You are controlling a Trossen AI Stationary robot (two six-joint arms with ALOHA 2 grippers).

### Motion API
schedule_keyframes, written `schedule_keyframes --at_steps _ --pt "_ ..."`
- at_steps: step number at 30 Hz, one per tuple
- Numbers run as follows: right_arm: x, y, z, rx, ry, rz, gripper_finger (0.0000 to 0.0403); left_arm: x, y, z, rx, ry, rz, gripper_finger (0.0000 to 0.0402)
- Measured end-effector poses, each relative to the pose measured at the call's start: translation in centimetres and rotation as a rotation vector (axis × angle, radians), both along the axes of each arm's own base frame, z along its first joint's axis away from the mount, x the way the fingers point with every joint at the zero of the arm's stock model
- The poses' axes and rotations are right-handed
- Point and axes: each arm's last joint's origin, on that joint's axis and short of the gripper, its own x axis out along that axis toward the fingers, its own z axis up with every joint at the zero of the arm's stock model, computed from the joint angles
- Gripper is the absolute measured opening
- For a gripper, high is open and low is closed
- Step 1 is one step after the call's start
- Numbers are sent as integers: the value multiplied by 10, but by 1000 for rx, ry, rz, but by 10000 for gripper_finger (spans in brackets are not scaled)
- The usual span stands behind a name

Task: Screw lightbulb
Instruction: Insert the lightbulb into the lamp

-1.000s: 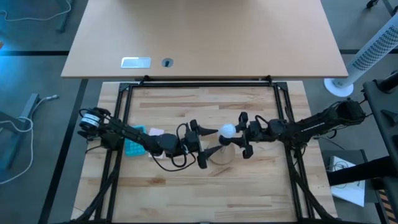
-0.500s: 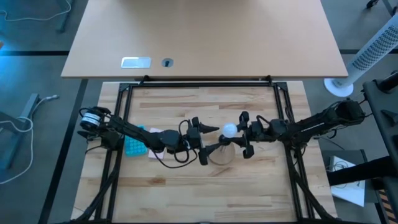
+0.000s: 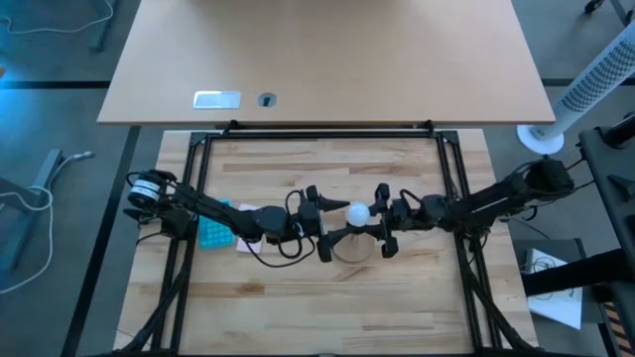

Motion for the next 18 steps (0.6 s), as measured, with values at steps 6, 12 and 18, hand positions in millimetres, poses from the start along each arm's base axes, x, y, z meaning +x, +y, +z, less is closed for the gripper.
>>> schedule_keyframes --at_steps 6,12,18 --pt "1 0 -2 -8 -1 -12 146 0 0 -1 4 9 -25 304" --pt "1 0 -2 -29 4 -25 139 3 6 1 -9 -3 -53 304" --pt "1 0 -3 -36 10 -30 148 4 13 2 -15 -7 -70 304"
